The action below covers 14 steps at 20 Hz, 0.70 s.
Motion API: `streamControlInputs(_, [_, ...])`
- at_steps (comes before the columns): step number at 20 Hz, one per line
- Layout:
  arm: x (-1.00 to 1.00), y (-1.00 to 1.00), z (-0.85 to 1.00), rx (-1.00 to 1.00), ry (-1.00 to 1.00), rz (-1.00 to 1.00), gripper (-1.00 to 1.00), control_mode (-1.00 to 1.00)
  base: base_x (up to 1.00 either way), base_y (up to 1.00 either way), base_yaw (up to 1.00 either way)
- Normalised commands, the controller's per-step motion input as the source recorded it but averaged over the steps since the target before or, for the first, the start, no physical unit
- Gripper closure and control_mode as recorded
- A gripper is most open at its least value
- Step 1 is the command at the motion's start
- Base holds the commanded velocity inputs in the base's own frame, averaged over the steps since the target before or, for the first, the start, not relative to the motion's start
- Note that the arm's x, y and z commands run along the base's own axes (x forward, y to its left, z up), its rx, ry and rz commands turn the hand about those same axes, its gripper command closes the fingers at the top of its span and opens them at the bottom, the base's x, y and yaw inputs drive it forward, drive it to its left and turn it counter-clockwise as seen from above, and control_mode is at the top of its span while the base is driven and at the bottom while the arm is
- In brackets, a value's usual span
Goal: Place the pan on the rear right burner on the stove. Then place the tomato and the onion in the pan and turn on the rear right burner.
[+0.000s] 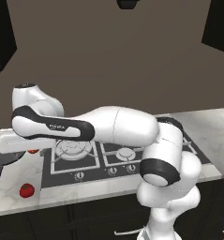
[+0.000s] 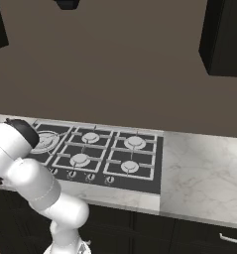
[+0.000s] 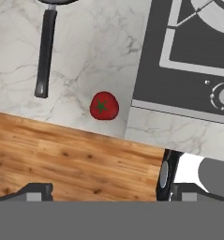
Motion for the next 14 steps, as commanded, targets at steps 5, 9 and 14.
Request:
streamControlInputs(5, [0.10, 0.16, -0.09, 0.00, -0.03, 0.00, -1.00, -1.00, 0.00, 0.00, 0.00])
streamControlInputs(9, [0.08, 0.11, -0.12, 0.00, -0.05, 0.02, -1.00, -1.00, 0.00, 0.00, 0.00])
streamControlInputs(14, [0.15, 0.24, -0.26, 0.00, -0.03, 0.03, -1.00, -1.00, 0.00, 0.00, 0.00])
